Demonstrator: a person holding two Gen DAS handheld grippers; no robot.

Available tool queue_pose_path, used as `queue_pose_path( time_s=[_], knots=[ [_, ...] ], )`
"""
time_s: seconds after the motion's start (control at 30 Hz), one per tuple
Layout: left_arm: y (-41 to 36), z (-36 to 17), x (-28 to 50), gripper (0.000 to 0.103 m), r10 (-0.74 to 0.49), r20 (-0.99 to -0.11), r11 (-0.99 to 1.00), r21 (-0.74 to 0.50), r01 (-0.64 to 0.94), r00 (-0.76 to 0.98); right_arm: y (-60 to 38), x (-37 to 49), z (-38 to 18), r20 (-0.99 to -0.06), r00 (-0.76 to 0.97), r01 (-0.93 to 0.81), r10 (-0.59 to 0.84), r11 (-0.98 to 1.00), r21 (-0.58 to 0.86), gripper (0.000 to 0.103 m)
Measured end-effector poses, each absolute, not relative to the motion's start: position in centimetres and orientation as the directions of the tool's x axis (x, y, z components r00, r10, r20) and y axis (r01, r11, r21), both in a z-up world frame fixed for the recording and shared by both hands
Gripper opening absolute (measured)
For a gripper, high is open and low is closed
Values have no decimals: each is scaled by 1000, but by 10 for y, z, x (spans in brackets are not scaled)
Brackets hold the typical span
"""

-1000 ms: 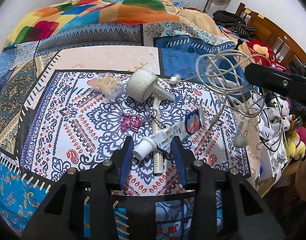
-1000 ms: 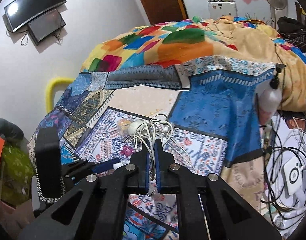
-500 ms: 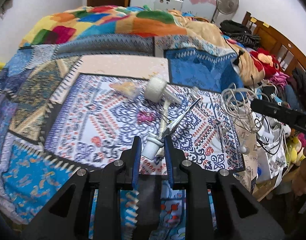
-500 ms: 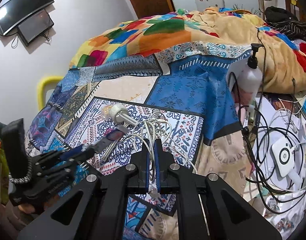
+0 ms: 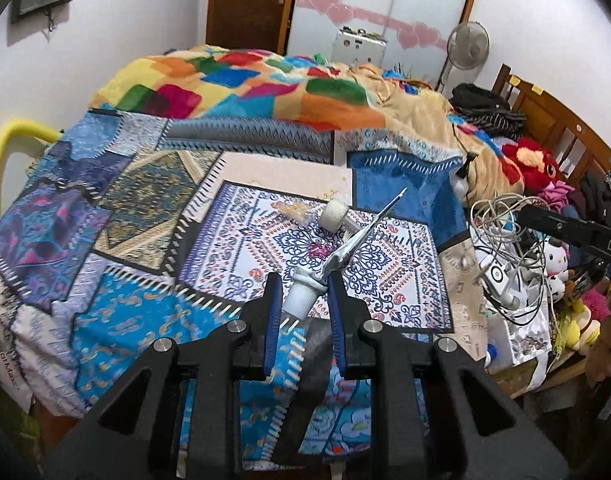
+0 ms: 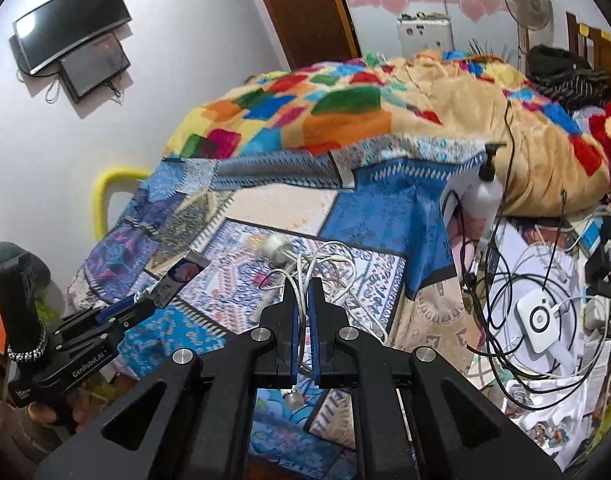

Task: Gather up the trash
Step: 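Carry the cable and white plastic item down to the white bucket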

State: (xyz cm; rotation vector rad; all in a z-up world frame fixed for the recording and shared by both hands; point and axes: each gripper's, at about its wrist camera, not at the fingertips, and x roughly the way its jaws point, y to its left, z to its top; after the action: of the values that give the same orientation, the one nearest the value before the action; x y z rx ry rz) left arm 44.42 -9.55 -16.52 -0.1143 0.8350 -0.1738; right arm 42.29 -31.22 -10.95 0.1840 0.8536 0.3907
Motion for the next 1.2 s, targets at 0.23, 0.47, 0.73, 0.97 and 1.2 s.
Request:
queue_pose_path(
  time_s=[0.23,0.47,0.73,0.97,1.2],
  knots=[
    [-68,-133,398,22,-174,-690,981,-185,61,702,-296,390,-71,-657,625,-314,421,907,281,5],
    [-34,-110,346,22,-134,-669,983,-184,12,731,-268,353,-45,-630,630,-387,455,887,254,5],
    [12,-94,278,22,-54,-644,979,-184,-86,763,-231,311,-30,-608,596,-476,524,841,258,5],
    [61,-92,216,22,31,-635,962,-191,-195,772,-184,273,-27,-610,545,-565,574,790,239,5],
    [104,-100,164,22,106,-646,939,-185,-289,756,-133,240,-35,-621,485,-644,616,732,224,5]
  ],
)
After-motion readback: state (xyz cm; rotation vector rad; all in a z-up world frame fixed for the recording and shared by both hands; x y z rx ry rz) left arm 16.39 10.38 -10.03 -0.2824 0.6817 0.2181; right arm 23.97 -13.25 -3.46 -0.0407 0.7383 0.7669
